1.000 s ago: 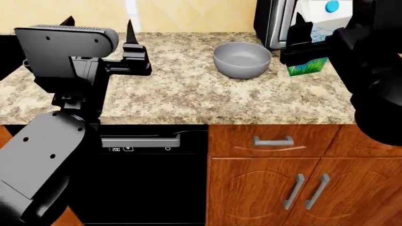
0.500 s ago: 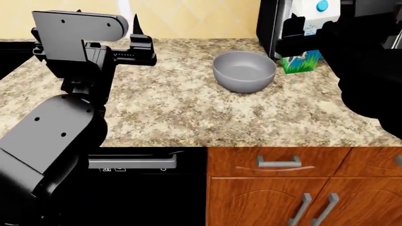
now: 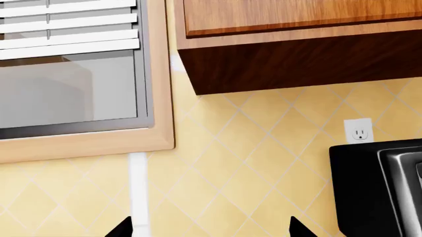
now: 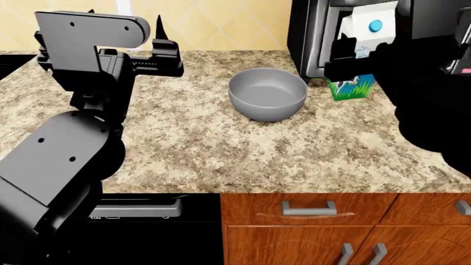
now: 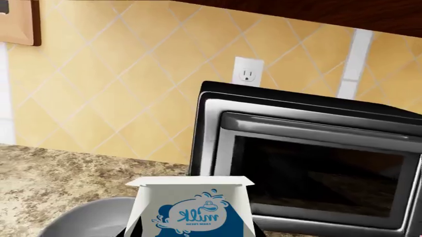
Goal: Place the eggs and milk next to the bowl.
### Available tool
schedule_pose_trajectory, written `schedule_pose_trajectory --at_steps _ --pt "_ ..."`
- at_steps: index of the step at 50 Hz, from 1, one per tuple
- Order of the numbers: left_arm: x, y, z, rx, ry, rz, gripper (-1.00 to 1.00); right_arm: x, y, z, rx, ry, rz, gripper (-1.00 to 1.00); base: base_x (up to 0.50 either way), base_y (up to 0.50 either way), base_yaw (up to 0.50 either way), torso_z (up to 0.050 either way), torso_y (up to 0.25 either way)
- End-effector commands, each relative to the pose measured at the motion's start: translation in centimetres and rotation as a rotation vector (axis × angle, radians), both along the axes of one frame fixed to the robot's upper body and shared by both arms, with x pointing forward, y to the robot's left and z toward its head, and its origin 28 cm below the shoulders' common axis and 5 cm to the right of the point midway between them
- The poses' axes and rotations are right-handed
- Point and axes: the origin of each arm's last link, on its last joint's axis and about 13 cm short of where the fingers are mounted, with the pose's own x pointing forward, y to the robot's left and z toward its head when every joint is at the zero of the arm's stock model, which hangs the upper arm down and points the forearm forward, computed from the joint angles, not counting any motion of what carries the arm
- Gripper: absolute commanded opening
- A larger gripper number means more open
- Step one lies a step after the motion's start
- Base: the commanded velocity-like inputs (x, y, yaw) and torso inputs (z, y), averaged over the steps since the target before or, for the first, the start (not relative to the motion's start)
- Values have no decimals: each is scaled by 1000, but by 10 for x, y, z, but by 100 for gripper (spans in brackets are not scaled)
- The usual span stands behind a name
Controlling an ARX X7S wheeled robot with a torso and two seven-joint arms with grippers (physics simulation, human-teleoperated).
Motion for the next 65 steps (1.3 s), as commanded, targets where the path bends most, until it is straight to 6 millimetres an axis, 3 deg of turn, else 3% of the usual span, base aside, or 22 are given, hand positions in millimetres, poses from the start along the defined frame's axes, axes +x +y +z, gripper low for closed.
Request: schedule_pose_trajectory --at_steps 1,16,29,46,65 --pt "-2 0 0 -1 -2 -1 100 16 5 -11 7 7 12 -100 0 0 0 0 0" --pt "-4 2 0 5 -6 -6 100 43 4 -17 10 -40 -46 -100 0 0 0 0 1" --pt "-4 2 2 15 -14 3 100 60 1 -30 23 6 -68 -100 0 0 0 1 1" --pt "-3 4 -1 17 -9 8 100 99 -1 -47 67 93 -90 -100 0 0 0 0 0" --pt "-3 4 -3 23 -8 12 100 108 -4 -56 65 132 -120 -100 0 0 0 0 1"
